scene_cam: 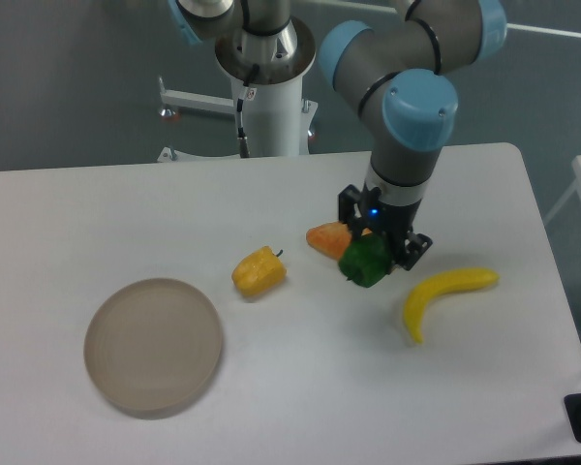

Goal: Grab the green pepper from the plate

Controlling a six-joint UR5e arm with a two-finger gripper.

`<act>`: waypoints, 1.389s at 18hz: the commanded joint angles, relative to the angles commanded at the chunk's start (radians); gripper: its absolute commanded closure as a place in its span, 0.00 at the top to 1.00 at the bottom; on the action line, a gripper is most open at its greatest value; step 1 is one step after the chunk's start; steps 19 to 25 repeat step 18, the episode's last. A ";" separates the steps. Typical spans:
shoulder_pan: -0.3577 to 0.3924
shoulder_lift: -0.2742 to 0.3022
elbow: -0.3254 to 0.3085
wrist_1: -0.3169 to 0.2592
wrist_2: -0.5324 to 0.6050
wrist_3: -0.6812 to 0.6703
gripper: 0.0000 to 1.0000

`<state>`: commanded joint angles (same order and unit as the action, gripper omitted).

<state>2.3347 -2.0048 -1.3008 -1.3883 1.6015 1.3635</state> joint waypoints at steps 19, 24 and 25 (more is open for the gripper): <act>0.061 -0.055 0.037 0.012 -0.040 0.117 0.06; 0.061 -0.055 0.037 0.012 -0.040 0.117 0.06; 0.061 -0.055 0.037 0.012 -0.040 0.117 0.06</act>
